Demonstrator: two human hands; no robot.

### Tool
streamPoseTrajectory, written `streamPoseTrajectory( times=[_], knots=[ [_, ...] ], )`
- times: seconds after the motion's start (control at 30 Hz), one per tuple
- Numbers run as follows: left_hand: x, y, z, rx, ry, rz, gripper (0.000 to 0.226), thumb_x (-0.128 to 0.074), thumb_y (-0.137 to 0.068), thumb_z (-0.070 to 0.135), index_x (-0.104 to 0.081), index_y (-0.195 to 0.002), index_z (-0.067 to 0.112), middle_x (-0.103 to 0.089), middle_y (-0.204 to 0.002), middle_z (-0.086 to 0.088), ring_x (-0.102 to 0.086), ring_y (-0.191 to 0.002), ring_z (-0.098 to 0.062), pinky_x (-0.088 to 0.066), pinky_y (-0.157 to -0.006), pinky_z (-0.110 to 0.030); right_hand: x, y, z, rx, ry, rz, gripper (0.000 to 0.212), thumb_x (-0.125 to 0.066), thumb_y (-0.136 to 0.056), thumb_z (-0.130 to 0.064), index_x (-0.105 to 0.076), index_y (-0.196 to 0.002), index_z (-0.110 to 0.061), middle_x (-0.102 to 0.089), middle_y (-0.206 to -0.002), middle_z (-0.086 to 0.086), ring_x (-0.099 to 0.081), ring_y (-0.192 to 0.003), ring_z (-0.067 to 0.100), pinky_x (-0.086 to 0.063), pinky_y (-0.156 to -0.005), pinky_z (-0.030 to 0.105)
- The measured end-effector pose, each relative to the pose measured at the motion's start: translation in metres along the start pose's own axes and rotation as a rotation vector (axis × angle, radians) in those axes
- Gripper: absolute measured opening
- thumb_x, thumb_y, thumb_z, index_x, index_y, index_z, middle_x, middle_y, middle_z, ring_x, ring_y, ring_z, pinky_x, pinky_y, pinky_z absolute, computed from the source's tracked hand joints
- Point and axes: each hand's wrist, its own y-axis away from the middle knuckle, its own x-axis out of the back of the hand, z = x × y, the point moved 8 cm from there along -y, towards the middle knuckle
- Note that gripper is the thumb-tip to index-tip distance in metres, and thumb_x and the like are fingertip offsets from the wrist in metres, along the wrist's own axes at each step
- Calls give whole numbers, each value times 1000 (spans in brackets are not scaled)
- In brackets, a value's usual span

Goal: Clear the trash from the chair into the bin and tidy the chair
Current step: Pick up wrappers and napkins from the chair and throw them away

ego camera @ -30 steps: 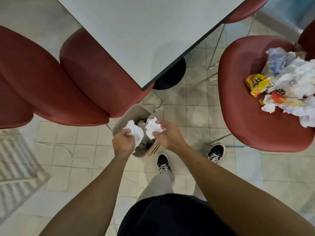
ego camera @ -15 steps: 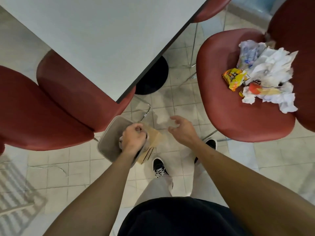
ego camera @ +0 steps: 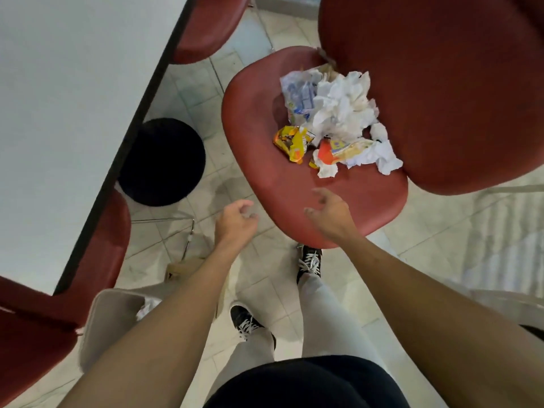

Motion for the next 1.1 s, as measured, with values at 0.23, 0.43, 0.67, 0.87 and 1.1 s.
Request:
streamPoseTrajectory(
  times=[0.23, 0.43, 0.67, 0.87, 1.1],
  knots=[
    [-97, -53, 116, -194, -91, -122, 44, -78, -72, 25, -65, -113, 29, -63, -109, 2, -61, -101, -18, -50, -92, -37, 91, -74, 48, -111, -31, 113, 50, -66, -83, -21, -55, -131, -18, -59, -129, 7, -54, -120, 23, -42, -101, 32],
    [-171, -88, 191, -477, -324, -184, 75, -80, -70, 25, -45, -136, 29, -47, -131, 0, -47, -122, -20, -44, -92, -33, 127, -136, 83, -180, -30, 168, 57, -70, -79, -21, -52, -133, -21, -50, -133, 11, -56, -115, 25, -45, -96, 30],
    [-222, -119, 209, -557, -591, -188, 65, -68, -75, 5, -47, -134, 23, -41, -136, -7, -46, -119, -29, -52, -85, -43, 138, -187, 112, -226, 79, 194, 74, -64, -83, -20, -30, -148, -32, -24, -146, 10, -60, -99, 28, -39, -81, 24],
    [-214, -140, 205, -526, -500, -137, 49, -50, -82, -3, -60, -126, 19, -64, -113, -11, -60, -101, -33, -48, -78, -38, 130, -227, 122, -253, 118, 216, 60, -60, -88, -18, -39, -142, -32, -41, -137, 15, -56, -108, 33, -43, -89, 33],
    [-180, -131, 204, -501, -382, -39, 17, -56, -84, 4, -64, -99, 6, -66, -90, -14, -60, -83, -34, -37, -63, -33, 146, -215, 123, -308, -33, 388, 35, -46, -86, -5, -59, -116, -17, -66, -107, 13, -62, -95, 34, -42, -72, 28]
  ],
)
